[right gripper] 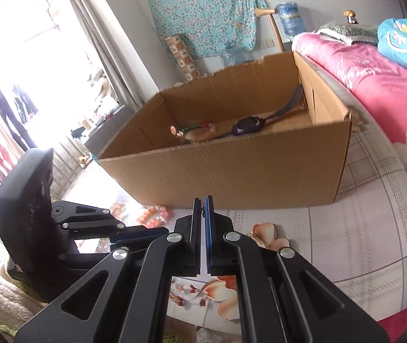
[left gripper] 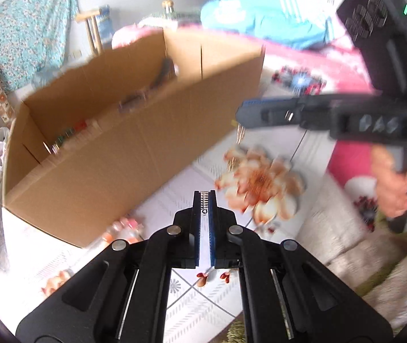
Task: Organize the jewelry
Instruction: 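Carry both grippers over the box and open them to drop the charms, then move both grippers back to the peach bracelet and gold charm on the sheet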
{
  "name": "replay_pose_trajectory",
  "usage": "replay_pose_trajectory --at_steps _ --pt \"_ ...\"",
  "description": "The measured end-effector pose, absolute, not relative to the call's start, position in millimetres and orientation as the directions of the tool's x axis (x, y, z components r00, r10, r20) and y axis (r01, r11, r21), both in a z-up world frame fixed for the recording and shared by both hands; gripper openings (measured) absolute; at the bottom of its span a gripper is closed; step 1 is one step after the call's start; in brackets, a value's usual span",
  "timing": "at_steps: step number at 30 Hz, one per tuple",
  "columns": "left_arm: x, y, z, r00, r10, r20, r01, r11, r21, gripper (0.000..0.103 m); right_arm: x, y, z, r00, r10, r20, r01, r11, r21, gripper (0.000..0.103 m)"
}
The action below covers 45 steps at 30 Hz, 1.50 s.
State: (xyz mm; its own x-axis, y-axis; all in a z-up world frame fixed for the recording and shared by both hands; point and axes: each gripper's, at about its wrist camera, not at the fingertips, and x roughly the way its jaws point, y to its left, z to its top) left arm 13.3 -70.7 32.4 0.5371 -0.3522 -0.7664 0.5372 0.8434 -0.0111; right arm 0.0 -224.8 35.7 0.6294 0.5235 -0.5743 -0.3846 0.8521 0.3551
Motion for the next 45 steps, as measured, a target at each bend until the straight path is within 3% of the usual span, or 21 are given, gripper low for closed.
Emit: replay_pose_trajectory --at_steps 5,9,18,22,31,34,40,45 --pt "17.2 -51.1 85.0 0.634 -0.397 -0.663 0.513 0.858 -0.023 0.004 4.5 -221.4 71.6 0.658 0.56 -0.504 -0.444 0.829 0.34 0.003" --pt "45.5 -41.2 97.6 0.655 -0.394 -0.645 0.476 0.878 -0.053 0.004 29.1 -217.4 92.3 0.646 0.591 -0.483 -0.48 0.807 0.345 0.003" --pt "124.1 -32.5 70.0 0.569 -0.378 -0.73 0.374 0.91 -0.181 0.004 141.2 -194.3 57.8 0.418 0.594 -0.687 -0.354 0.804 0.479 0.003" --pt "141.4 -33.0 60.5 0.541 -0.382 -0.749 0.341 0.914 -0.22 0.004 166.1 -184.4 40.5 0.37 0.553 -0.747 -0.314 0.831 0.459 0.004" --pt "144.4 -21.4 49.3 0.539 -0.389 -0.747 0.301 0.917 -0.261 0.005 170.5 -191.9 40.9 0.402 0.537 -0.742 -0.303 0.843 0.445 0.006" --pt "140.0 -18.3 53.9 0.557 -0.395 -0.731 0.305 0.915 -0.262 0.006 164.1 -198.3 50.3 0.438 0.528 -0.728 -0.303 0.849 0.433 0.018" --pt "113.3 -12.3 78.0 0.634 -0.403 -0.661 0.332 0.913 -0.238 0.025 129.9 -216.7 91.8 0.563 0.521 -0.642 -0.336 0.854 0.398 0.038" --pt "70.2 -3.1 102.0 0.68 -0.427 -0.596 0.383 0.9 -0.208 0.054 76.3 -239.8 130.6 0.677 0.511 -0.529 -0.357 0.857 0.371 0.057"
